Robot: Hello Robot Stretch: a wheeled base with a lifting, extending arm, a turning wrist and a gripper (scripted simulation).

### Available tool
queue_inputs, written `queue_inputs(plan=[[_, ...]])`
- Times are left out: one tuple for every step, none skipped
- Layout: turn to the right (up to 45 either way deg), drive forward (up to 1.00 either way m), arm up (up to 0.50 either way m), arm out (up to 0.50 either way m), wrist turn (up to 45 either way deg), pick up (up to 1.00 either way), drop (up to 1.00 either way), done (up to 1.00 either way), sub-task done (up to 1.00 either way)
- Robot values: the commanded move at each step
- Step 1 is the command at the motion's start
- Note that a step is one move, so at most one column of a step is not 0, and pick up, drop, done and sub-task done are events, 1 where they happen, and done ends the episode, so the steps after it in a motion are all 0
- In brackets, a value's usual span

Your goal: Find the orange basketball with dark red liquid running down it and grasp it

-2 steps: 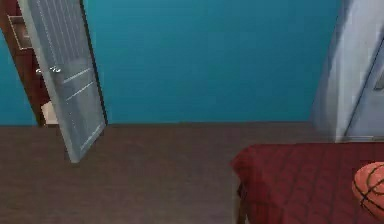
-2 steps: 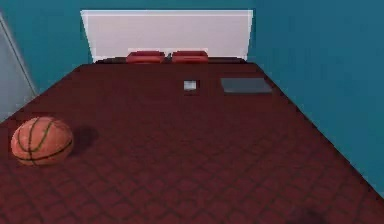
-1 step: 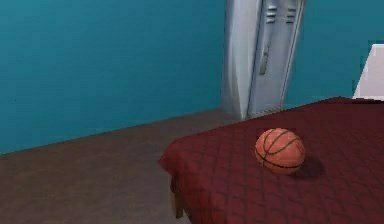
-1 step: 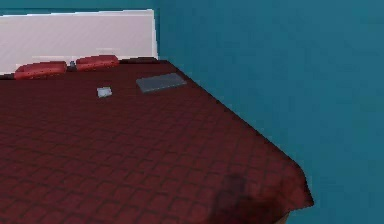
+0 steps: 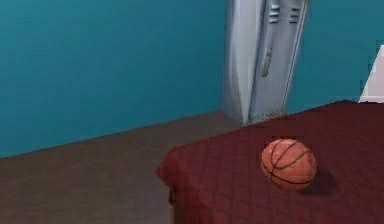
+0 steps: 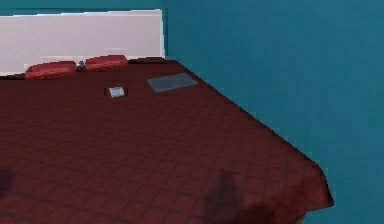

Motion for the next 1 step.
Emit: queue_inputs(plan=[[-45.0,0.00,0.00,0.00,0.0,0.00,0.00,0.00,0.00]])
